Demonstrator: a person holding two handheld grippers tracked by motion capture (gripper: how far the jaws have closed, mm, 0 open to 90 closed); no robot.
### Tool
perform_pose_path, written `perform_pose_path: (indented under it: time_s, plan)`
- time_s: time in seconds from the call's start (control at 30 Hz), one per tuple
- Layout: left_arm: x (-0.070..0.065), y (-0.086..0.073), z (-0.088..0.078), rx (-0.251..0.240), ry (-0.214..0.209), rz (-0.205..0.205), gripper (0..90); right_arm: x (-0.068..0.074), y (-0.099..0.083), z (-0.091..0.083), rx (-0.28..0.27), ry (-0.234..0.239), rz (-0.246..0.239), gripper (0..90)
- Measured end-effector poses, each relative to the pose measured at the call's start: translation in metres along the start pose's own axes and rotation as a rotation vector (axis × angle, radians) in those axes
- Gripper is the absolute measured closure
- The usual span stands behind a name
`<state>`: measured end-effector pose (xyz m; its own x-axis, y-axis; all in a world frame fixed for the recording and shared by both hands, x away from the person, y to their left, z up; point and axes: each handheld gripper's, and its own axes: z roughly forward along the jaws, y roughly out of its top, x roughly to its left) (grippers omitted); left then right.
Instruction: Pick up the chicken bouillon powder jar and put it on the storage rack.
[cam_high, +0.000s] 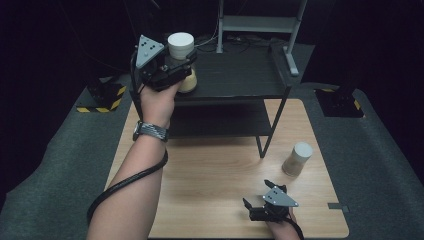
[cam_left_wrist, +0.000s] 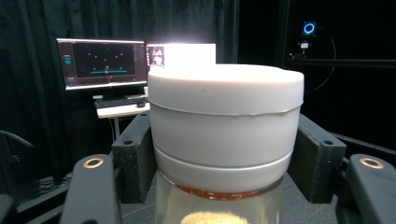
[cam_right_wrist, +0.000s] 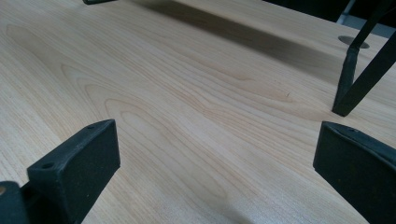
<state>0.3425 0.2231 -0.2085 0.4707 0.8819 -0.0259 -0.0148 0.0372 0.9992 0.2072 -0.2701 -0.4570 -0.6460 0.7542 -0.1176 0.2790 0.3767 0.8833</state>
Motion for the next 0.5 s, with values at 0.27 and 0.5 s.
perform_pose_path:
  time_s: [0.27, 0.5]
  plan:
    - [0.0017, -0.0045, 0.0007, -0.016, -0.006, -0.009, 34.0, 0.0016, 0.0021, 0.0015, 0.011, -0.003, -0.012, 0.0]
    - [0.0025, -0.0061, -0.0002, -0.020, -0.011, -0.018, 33.8, 0.0027, 0.0024, 0.0015, 0.013, -0.008, -0.016, 0.0]
